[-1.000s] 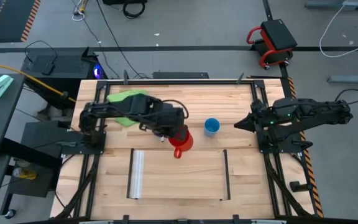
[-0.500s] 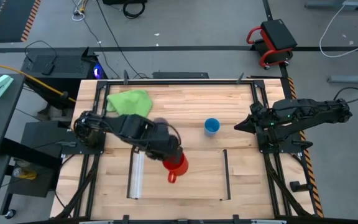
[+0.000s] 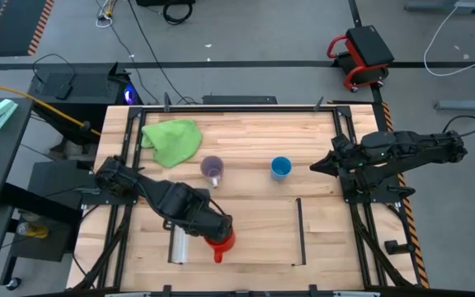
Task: Stack small to large cups/mugs on shelf
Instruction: Put the red mug on the shelf
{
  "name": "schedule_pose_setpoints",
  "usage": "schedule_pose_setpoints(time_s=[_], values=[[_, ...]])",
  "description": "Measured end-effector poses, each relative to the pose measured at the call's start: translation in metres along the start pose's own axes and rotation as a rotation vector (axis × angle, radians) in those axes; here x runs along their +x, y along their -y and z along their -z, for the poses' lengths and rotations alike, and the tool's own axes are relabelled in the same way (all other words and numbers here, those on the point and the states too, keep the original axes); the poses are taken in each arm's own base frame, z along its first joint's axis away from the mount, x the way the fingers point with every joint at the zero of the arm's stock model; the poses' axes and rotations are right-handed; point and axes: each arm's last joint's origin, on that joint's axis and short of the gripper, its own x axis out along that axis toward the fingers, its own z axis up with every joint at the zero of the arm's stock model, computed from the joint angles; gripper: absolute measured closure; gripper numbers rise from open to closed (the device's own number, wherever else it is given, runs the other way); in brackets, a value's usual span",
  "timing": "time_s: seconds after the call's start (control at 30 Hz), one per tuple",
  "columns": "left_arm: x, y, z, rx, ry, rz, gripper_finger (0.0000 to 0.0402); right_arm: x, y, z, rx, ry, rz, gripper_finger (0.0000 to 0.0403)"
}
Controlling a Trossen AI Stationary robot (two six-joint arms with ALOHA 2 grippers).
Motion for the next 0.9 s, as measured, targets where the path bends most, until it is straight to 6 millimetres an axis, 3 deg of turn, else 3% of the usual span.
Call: schedule_pose_setpoints(time_s=[0.7,0.9], values=[[0.007,0.000,-0.003,0.038,0.094,-0.001,0.0390,0.024,-0.012,0.005,-0.096,-0.077,0.006,0.0395],[0.021,-0.004,-0.004,0.039,0.085,-0.060,0.0390,0.030,-0.018,0.006,-0.139,-0.071,-0.009,0.0394]])
